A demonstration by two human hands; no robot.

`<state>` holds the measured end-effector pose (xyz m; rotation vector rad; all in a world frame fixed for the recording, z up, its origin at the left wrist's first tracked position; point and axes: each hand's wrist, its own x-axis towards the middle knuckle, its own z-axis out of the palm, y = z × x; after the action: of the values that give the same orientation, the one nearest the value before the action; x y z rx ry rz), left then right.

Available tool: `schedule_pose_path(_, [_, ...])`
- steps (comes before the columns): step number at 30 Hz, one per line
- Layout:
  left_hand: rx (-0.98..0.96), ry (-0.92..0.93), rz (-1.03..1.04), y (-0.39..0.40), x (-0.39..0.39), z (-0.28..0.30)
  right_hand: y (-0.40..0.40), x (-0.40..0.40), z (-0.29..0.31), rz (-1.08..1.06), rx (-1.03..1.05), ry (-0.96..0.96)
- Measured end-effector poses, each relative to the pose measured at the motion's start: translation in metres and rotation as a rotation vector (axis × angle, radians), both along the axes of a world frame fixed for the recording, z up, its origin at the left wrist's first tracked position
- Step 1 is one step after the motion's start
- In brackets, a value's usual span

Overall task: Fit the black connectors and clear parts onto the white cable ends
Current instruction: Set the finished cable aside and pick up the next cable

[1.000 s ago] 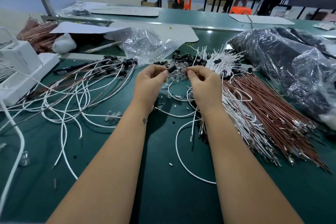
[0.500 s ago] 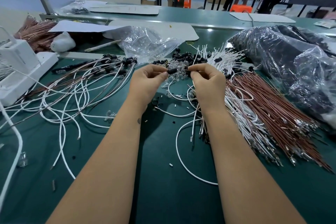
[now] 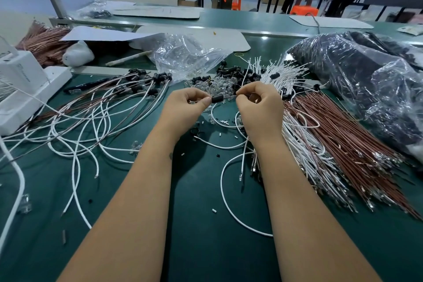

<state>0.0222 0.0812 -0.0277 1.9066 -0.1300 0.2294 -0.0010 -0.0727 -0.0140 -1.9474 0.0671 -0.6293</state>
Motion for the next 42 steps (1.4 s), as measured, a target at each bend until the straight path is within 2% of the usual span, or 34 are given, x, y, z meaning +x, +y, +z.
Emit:
schedule_pose_path(13, [0.035, -0.017, -0.056, -0.009, -0.005, 0.004, 0.005, -0.003, 0.0, 0.019, -0.287, -0.005])
schedule_pose_path(21, [-0.085, 0.004, -0.066, -0.013, -0.007, 0.008, 0.005, 0.001, 0.0, 0.02, -0.214, -0.024])
schedule_pose_path(25, [-0.057, -0.024, -0.058, -0.012, -0.008, 0.007, 0.004, 0.002, 0.0, 0.005, -0.178, -0.024])
schedule_pose_path(32, [-0.06, -0.058, -0.079, -0.013, -0.008, 0.007, 0.005, 0.001, -0.004, 0.044, -0.232, -0.058])
schedule_pose_path(36, [0.043, -0.17, -0.01, -0.012, -0.007, 0.005, 0.007, 0.0, -0.005, 0.097, -0.272, -0.072])
schedule_pose_path(39, [0.171, -0.274, 0.042, -0.012, -0.008, 0.006, 0.012, -0.001, -0.005, 0.159, -0.395, -0.089])
schedule_pose_path(42, [0.286, -0.278, 0.061, -0.013, -0.008, 0.005, 0.01, 0.001, -0.005, 0.15, -0.493, -0.062])
